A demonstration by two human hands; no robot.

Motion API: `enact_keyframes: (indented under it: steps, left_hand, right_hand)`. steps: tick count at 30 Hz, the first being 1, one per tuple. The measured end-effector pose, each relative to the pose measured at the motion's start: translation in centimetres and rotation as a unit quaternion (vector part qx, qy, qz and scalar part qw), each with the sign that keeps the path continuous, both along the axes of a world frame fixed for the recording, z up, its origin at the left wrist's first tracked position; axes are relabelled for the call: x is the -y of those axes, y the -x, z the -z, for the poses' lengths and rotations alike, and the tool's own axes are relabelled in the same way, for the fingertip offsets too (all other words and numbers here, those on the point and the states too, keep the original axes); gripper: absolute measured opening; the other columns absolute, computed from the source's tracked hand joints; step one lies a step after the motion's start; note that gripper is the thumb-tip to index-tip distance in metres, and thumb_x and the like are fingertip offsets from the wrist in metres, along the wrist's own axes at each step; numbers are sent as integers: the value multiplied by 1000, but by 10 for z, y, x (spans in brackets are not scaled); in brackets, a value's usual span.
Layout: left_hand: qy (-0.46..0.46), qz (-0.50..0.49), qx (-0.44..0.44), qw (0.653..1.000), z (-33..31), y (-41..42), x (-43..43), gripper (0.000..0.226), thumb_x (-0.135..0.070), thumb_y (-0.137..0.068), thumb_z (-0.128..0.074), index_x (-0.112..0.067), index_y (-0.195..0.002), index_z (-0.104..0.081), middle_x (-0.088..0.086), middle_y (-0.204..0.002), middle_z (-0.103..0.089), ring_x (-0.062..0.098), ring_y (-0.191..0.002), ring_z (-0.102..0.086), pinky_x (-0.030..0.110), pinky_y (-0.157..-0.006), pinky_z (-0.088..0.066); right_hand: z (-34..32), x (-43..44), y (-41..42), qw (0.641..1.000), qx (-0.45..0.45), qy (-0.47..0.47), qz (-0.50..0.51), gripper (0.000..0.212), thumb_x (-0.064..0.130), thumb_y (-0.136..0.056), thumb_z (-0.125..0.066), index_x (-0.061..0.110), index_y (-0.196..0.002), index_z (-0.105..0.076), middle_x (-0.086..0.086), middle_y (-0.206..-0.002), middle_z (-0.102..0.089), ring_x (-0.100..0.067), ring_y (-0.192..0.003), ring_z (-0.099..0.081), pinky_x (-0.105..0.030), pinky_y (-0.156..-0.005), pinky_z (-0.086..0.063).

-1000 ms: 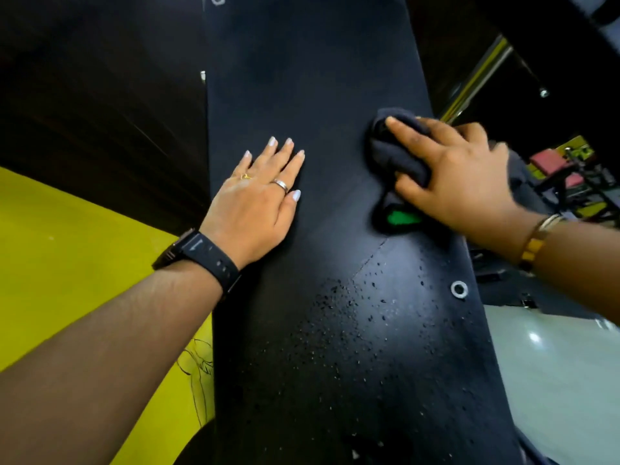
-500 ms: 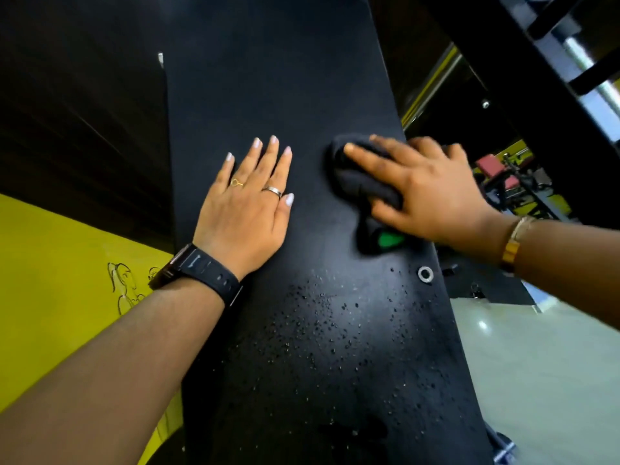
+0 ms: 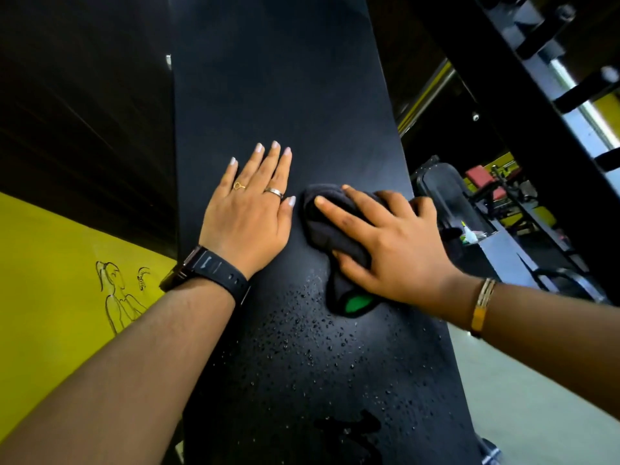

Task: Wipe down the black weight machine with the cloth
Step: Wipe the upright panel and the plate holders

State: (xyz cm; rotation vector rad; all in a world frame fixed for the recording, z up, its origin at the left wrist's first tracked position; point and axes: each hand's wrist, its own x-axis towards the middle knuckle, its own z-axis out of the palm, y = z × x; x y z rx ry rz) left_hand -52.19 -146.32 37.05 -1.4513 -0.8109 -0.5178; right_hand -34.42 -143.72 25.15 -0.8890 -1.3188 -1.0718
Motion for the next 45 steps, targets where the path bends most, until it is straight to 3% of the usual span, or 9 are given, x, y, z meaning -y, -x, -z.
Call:
enact_keyframes:
  steps: [5, 11, 17, 23, 28, 31, 34, 39, 45]
  left_hand:
    - [-23, -17, 67, 997, 4, 0, 0, 74, -47, -90, -22, -5, -151, -28, 14, -158, -26, 28, -147, -22, 49, -118, -13]
    - [-24, -27, 57, 998, 4, 1, 1, 71, -46, -93, -23, -4, -150, -31, 14, -157, -28, 28, -146, -24, 48, -116, -20]
    - [-24, -32, 60, 997, 4, 0, 3, 69, -44, -94, -26, -4, -150, -31, 14, -157, -28, 30, -146, -24, 49, -116, -20]
    - [-26, -24, 47, 998, 13, 0, 5, 61, -35, -95, -31, -6, -149, -35, 12, -155, -32, 29, -144, -28, 49, -116, -17]
    - [7, -59, 20, 998, 25, 0, 12, 59, -32, -96, -29, -7, -150, -31, 11, -157, -29, 28, -145, -26, 47, -116, -20]
    - [14, -77, 14, 997, 28, 0, 13, 59, -33, -97, -29, -7, -150, -31, 12, -157, -30, 29, -144, -27, 47, -116, -20]
    - [18, -88, 13, 996, 29, 2, 15, 59, -33, -97, -29, -8, -151, -30, 11, -157, -29, 29, -144, -26, 46, -115, -20]
    - [17, -63, 18, 998, 31, 4, 13, 58, -32, -98, -30, -9, -151, -30, 9, -157, -29, 27, -145, -25, 45, -116, -19]
    - [20, -44, 19, 999, 31, 6, 14, 57, -32, -98, -31, -9, -150, -32, 10, -157, -30, 29, -145, -26, 46, -116, -19]
  right_hand:
    - [-55, -12, -23, 999, 31, 1, 20, 63, 57, -85, -39, 39, -146, -37, -2, -141, -52, -35, -108, -55, -45, -79, -37]
    - [-141, -17, -37, 999, -10, 40, 11, 72, 63, -79, -24, 45, -148, -25, 0, -151, -39, -40, -126, -43, -53, -89, -35]
    - [-118, -16, -17, 998, -64, 19, -10, 75, 62, -81, -39, 37, -150, -26, -9, -151, -38, -40, -120, -46, -50, -87, -34]
    - [-39, -18, -25, 994, 104, -22, -32, 72, 62, -83, -44, 35, -149, -33, -12, -150, -40, -43, -126, -44, -54, -90, -34]
    - [-44, -29, -70, 967, 247, -57, 6, 62, 54, -90, -39, 33, -149, -33, -8, -145, -47, -39, -120, -52, -53, -96, -30]
    - [-69, -32, -87, 977, 207, -45, 23, 67, 54, -87, -37, 32, -150, -30, -8, -145, -48, -39, -113, -54, -46, -87, -36]
    - [-96, -34, -94, 990, 139, -7, 15, 72, 56, -82, -37, 30, -149, -31, -12, -149, -42, -45, -120, -48, -51, -87, -40]
    - [-118, -32, -90, 993, 50, 61, -85, 79, 53, -74, -47, 26, -147, -31, -9, -162, -8, -47, -140, -23, -61, -96, -40]
    - [-92, -32, -67, 996, -13, 22, -84, 77, 47, -80, -47, 29, -152, -24, -3, -153, -34, -41, -123, -42, -53, -91, -36]
